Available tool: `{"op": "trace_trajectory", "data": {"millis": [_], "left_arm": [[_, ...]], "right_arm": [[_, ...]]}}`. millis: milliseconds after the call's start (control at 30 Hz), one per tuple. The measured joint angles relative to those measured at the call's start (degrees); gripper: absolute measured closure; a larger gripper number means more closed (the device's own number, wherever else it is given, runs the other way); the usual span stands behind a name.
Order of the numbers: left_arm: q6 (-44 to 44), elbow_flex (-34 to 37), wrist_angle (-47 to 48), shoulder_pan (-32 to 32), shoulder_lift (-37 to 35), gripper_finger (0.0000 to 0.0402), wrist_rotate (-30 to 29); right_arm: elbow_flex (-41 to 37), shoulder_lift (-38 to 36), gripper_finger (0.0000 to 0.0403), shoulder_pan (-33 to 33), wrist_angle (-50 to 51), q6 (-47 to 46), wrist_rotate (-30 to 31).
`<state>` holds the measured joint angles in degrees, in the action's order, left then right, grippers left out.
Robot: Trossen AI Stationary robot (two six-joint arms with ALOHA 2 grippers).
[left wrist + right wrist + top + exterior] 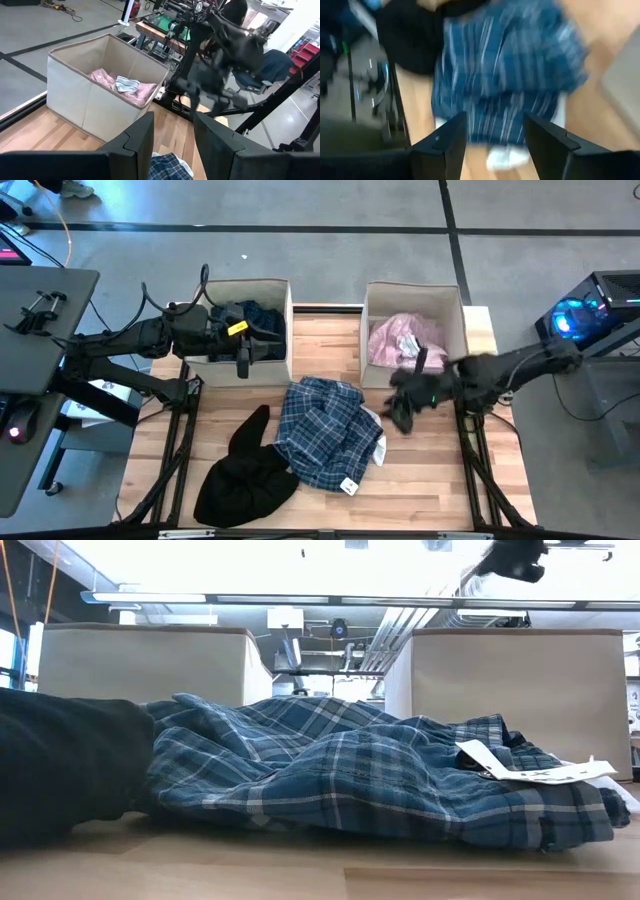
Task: Sort clothes
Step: Put the white sock into the right laundry bin
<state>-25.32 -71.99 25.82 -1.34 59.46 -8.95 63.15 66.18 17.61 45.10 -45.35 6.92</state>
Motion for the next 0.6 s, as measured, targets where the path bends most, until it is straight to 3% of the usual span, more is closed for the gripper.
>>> {"op": "trace_trajectory", "data": {"millis": [267, 600], "left_arm": [[0.0, 0.0, 0.02, -0.02, 0.01, 0.0275, 0.0], [-0.04, 0.0, 0.02, -0.02, 0.0, 0.0275, -0.02]], "right_arm": [[-7.79, 7.46, 0.0222, 10.46, -6.85, -1.15, -6.11], [-10.96, 20.95, 0.0222, 11.64, -8.88, -4.95, -1.45]]}}
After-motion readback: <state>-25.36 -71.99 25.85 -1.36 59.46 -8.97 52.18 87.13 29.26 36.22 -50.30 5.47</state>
